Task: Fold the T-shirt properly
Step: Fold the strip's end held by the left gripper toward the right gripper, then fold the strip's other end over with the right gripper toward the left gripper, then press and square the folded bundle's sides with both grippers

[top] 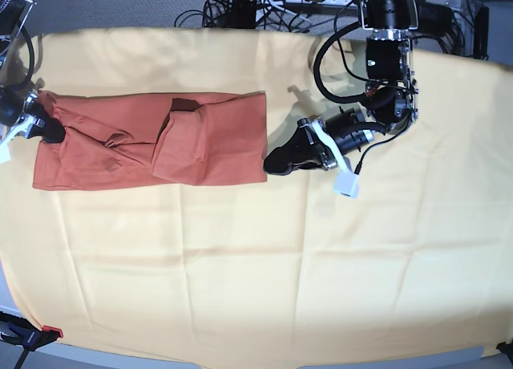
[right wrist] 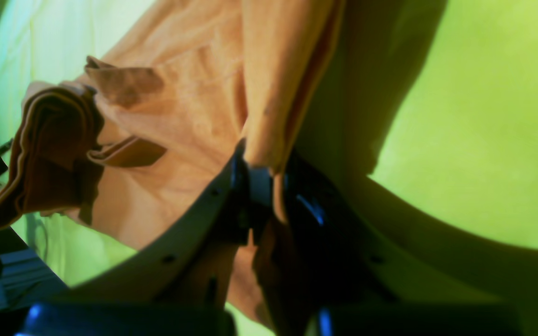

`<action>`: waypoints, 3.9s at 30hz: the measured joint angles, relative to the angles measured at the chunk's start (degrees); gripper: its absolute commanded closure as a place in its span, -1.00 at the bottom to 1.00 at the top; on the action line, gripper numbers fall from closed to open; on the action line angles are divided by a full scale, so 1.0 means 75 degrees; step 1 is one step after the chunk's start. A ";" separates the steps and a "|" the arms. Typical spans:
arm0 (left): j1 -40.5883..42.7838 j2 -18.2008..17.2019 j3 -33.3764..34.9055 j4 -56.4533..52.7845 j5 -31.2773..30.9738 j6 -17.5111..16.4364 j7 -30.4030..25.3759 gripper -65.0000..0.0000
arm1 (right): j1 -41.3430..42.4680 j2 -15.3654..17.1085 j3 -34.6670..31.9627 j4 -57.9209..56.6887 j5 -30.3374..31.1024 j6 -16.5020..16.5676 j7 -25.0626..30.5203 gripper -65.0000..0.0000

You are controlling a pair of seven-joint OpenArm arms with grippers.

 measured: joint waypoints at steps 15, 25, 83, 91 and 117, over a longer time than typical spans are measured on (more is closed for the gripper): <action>-0.0006 -0.0673 0.0029 0.0000 -0.0015 -0.0015 0.0006 1.00 | -0.0495 -0.0458 0.0052 0.3348 -0.0898 -0.0003 -0.0038 1.00; -0.0003 -0.1378 0.0038 0.0000 -0.0119 -0.0017 0.0009 1.00 | -0.1017 -0.2346 0.0038 0.6866 -0.0391 0.0000 -0.0067 1.00; -0.0169 -0.2515 0.1985 0.1795 -0.0947 -0.0017 0.0991 1.00 | 0.0807 -0.2626 -0.3998 0.6015 -0.5834 -0.0114 0.2716 1.00; -0.0201 -0.2410 0.4331 0.2967 0.1539 -0.0047 -0.0326 1.00 | 0.1871 -0.2180 -0.4141 0.4019 -0.5767 -0.0079 0.2632 1.00; -0.1215 -0.1612 0.5697 0.0752 0.5045 0.0268 -0.2238 1.00 | 0.2404 -0.1341 -0.5919 0.2495 -0.5362 -0.0023 0.1769 1.00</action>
